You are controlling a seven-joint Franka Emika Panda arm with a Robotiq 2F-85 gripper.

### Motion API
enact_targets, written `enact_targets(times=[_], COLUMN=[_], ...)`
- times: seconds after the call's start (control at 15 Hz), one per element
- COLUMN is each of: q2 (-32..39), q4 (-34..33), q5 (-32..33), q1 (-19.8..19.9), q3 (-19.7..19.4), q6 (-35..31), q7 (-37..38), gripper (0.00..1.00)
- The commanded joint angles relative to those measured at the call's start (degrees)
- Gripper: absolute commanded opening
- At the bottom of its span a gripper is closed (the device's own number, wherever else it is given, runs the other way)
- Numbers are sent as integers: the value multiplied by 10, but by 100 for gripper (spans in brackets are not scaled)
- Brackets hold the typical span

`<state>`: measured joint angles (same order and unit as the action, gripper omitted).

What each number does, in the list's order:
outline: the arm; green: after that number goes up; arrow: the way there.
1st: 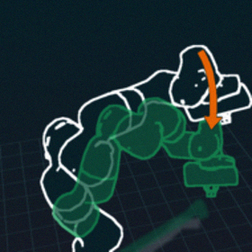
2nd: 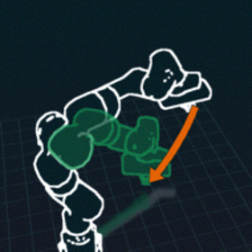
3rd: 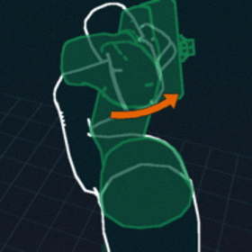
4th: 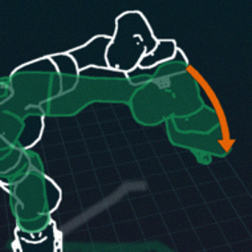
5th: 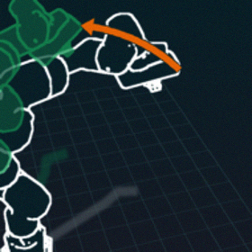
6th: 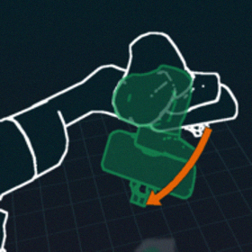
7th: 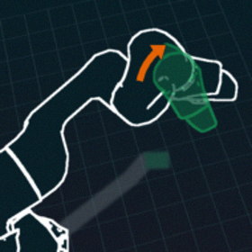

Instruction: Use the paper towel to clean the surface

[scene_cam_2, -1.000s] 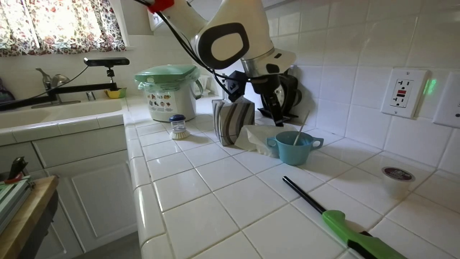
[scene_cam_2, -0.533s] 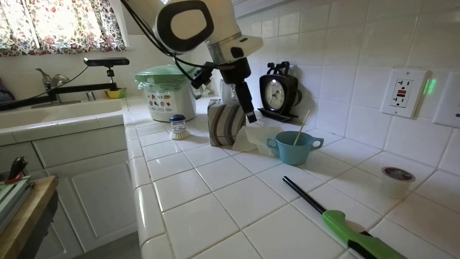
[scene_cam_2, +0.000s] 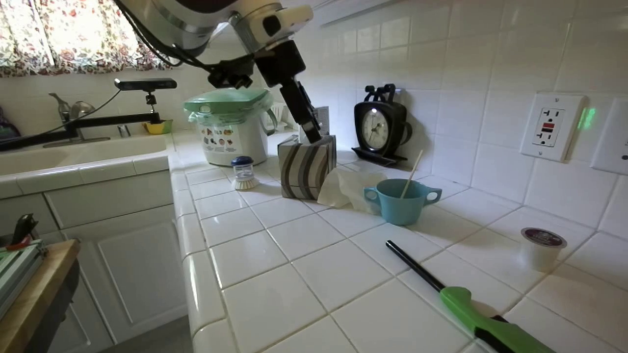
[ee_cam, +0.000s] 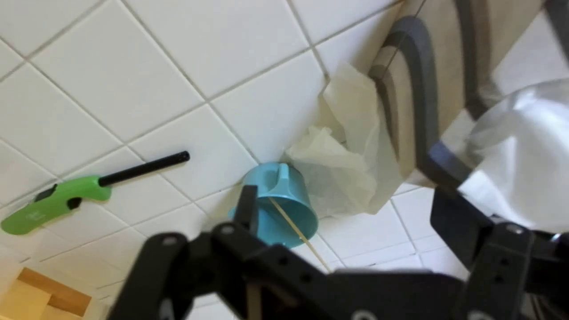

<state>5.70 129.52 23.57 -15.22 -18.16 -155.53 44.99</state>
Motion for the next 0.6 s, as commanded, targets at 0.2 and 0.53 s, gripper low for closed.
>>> enact_targets(times=[0.2, 0.53], q2=[-54, -48], q4=[28, 28], q5=[-76, -72], q1=[70, 86], q3=[135, 140], q6=[38, 35], q7=[-34, -30], gripper=[100, 100])
